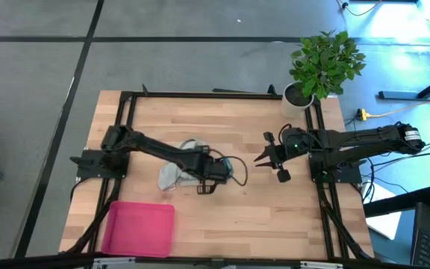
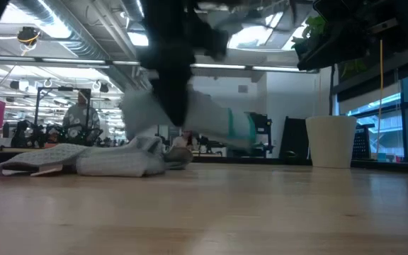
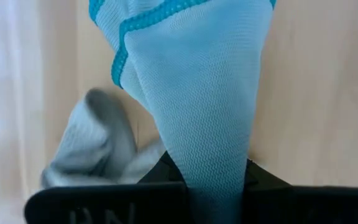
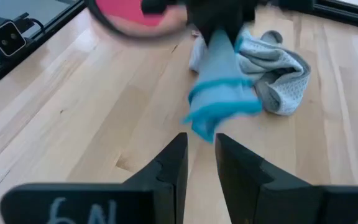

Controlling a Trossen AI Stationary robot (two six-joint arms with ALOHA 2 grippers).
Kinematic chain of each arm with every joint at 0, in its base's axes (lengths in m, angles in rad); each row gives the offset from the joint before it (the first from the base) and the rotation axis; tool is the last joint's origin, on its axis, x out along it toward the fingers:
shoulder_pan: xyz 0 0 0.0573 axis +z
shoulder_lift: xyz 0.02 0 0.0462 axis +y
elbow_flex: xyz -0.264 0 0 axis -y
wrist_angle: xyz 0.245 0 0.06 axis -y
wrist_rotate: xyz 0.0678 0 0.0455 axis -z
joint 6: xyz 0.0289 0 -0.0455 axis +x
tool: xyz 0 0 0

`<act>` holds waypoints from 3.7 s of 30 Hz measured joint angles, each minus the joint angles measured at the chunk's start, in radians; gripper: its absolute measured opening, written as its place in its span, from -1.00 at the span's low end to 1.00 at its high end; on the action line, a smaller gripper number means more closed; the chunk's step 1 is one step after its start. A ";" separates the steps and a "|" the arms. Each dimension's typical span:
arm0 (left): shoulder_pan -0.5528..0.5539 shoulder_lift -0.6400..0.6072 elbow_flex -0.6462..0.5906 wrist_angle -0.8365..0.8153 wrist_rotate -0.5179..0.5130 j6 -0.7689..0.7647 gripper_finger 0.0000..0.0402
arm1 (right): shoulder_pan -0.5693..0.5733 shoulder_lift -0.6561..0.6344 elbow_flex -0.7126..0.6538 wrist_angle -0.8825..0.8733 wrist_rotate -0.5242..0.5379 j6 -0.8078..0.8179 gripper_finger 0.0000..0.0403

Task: Roll microfiber towels into tight, uniform cylinder then place into a basket
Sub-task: Put the rolled blue towel into the red bin

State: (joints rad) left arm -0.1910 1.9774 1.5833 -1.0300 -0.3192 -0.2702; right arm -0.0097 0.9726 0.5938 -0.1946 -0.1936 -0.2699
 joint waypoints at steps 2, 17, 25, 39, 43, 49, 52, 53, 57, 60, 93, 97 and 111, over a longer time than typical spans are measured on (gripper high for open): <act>-0.030 -0.036 0.001 -0.031 -0.016 -0.029 -0.87 | 0.000 0.000 0.000 -0.001 0.000 0.000 -0.58; -0.405 -0.225 0.003 -0.338 -0.042 -0.439 -0.87 | 0.000 0.000 0.000 -0.003 0.000 0.000 -0.58; -0.664 -0.222 0.003 -0.370 -0.030 -0.799 -0.88 | 0.000 0.000 -0.002 0.000 0.000 0.000 -0.58; -0.899 -0.097 0.003 -0.254 0.061 -1.030 -0.87 | 0.000 0.000 -0.002 0.004 0.000 0.000 -0.58; -0.929 -0.048 0.003 -0.217 0.088 -1.040 -0.86 | 0.000 0.000 -0.002 0.003 0.000 0.000 -0.58; -0.954 0.021 0.003 -0.179 0.135 -1.059 -0.86 | 0.000 0.000 -0.002 0.003 0.000 0.000 -0.58; -0.956 0.041 0.003 -0.173 0.135 -1.058 -0.86 | 0.000 0.000 -0.002 0.003 0.000 0.000 -0.58; -0.956 0.047 0.003 -0.171 0.135 -1.057 -0.86 | 0.000 0.000 -0.002 0.003 0.000 0.000 -0.58; -0.956 0.065 0.003 -0.162 0.138 -1.031 -0.86 | 0.000 0.000 -0.002 0.003 0.000 0.000 -0.58; -0.956 0.083 0.003 -0.161 0.151 -1.006 -0.86 | 0.000 0.000 -0.002 0.003 0.000 0.000 -0.58; -0.927 0.079 -0.012 -0.225 0.218 -0.767 -0.84 | 0.000 0.000 -0.002 0.003 0.000 0.000 -0.58; -0.931 0.079 -0.079 -0.132 0.231 -0.767 -0.84 | 0.000 0.000 -0.002 0.003 0.000 0.000 -0.58; -0.931 0.079 -0.117 -0.078 0.236 -0.793 -0.67 | 0.000 0.000 -0.002 0.003 0.000 0.000 -0.58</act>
State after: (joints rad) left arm -1.1221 2.0560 1.4666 -1.1084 -0.0830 -1.0628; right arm -0.0094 0.9726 0.5915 -0.1914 -0.1940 -0.2700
